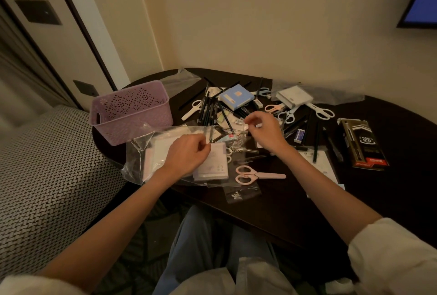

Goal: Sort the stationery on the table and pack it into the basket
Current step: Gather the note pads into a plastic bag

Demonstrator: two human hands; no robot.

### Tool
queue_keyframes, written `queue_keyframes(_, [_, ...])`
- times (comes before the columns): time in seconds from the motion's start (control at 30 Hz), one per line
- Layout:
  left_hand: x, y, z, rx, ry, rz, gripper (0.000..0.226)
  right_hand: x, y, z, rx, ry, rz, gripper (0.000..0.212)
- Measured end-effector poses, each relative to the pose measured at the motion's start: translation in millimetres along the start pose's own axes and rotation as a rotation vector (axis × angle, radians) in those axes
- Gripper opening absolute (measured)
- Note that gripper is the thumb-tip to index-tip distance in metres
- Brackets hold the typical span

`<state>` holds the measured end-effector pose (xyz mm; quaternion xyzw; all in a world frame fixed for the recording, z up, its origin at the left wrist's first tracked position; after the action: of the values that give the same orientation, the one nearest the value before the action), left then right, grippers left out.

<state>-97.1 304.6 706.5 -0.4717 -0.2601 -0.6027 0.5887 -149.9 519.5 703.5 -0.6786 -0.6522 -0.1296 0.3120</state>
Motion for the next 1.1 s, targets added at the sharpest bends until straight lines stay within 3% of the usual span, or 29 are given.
queue_keyframes(0.07, [0,0,-1,0.013,-0.022,-0.006,0.028,4,-4,4,-0.114,0.070,-0.046,0.011])
queue_keyframes(0.2, [-2,1,-1,0.032,-0.059,-0.010,0.026,-6,6,12,-0.213,0.288,-0.365,0.036])
queue_keyframes(0.4, [-3,5,0,0.058,-0.097,-0.020,0.029,-26,15,12,-0.241,0.329,-0.413,0.044])
queue_keyframes(0.63, [1,6,2,0.111,-0.112,-0.038,0.024,-27,21,6,-0.308,0.489,-0.317,0.041])
queue_keyframes(0.73, [0,0,5,0.143,-0.139,-0.052,0.026,-29,19,10,-0.346,0.409,-0.343,0.048])
queue_keyframes(0.83, [-2,-5,6,0.153,-0.168,-0.094,0.026,-28,17,14,-0.373,0.278,-0.334,0.038])
queue_keyframes(1.0, [10,-1,-1,0.105,-0.036,0.026,0.034,-23,22,-12,-0.484,-0.493,-0.521,0.010])
queue_keyframes(1.1, [25,6,-6,0.087,0.065,0.127,0.033,-25,19,-29,-0.565,-0.762,-0.627,0.011])
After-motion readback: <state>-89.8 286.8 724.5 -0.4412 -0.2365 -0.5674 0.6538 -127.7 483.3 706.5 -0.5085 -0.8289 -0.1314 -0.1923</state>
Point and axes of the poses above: each hand's wrist, its own y-axis away from the middle knuckle, its own x-axis out of the back of the hand, z = x × y, the point moved 1 cm from there along -y, towards the middle knuckle, and after that the axes turned 1 degree about y, right-handed, at the moved point
